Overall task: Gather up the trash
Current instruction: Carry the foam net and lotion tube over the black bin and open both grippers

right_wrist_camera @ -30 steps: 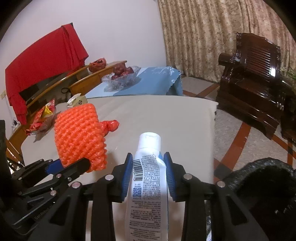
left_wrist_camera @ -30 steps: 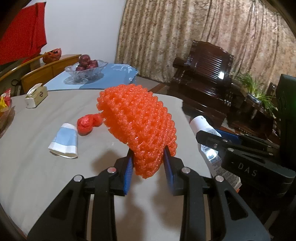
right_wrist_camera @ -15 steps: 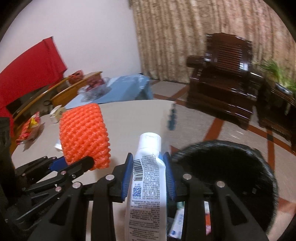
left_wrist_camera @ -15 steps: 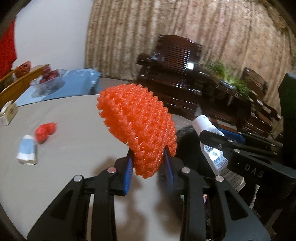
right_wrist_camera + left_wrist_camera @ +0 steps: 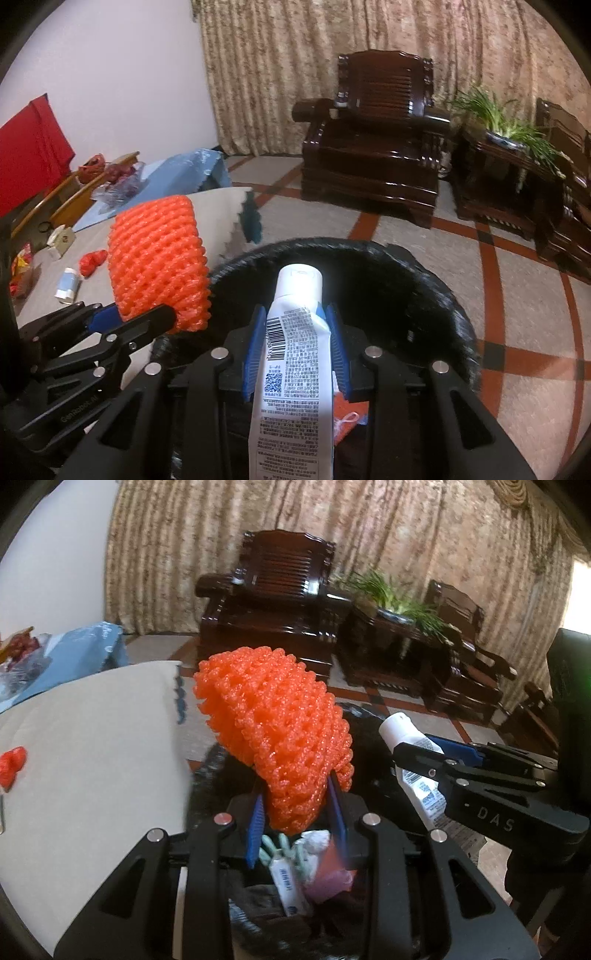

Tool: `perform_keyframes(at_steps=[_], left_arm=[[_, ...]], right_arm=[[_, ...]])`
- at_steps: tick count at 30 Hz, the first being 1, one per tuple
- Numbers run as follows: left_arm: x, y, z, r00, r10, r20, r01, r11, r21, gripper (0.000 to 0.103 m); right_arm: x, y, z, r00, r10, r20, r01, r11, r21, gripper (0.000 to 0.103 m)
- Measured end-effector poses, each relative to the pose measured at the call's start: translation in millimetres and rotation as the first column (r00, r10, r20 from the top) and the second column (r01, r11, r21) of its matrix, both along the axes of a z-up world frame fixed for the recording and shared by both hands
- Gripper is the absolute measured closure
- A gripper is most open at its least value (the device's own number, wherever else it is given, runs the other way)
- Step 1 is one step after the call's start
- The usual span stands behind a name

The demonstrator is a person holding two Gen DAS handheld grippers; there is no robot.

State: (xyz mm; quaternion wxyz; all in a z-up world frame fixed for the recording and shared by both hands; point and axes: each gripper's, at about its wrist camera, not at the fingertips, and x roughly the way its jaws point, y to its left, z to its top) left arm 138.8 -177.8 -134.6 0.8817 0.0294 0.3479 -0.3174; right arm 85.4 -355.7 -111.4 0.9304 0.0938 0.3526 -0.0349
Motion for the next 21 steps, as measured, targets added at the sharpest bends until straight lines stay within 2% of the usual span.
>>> perform_keyframes(at_steps=[10, 14, 17, 21], left_arm=[[-2.2, -19.5, -22.5, 0.997, -0.056, -0.052, 0.058, 0.998, 0.026, 0.071], [-2.4, -22.5, -26.0, 0.995, -0.063, -0.075, 0.065, 0.998, 0.027, 0.056], [-1.6, -19.5, -26.4, 0.994, -0.063, -0.086, 0.066, 0.997, 0.028, 0.048], [-2.6, -10.8, -23.1, 0.996, -0.046, -0.079, 0.048, 0.999, 0.026, 0.034]], right_arm=[[-4.7, -18.6, -16.5, 0.999, -0.035, -0.041, 0.035, 0.999, 0.005, 0.07], [-4.1, -19.1, -19.8, 0.998, -0.04, -0.054, 0.04, 0.999, -0.011, 0.068], [-5.8, -21.0, -19.1, 0.997, -0.057, -0.047, 0.056, 0.998, -0.021, 0.053], [-11.3, -24.7, -13.8, 0.997, -0.078, -0.011, 0.078, 0.996, -0.031, 0.023]])
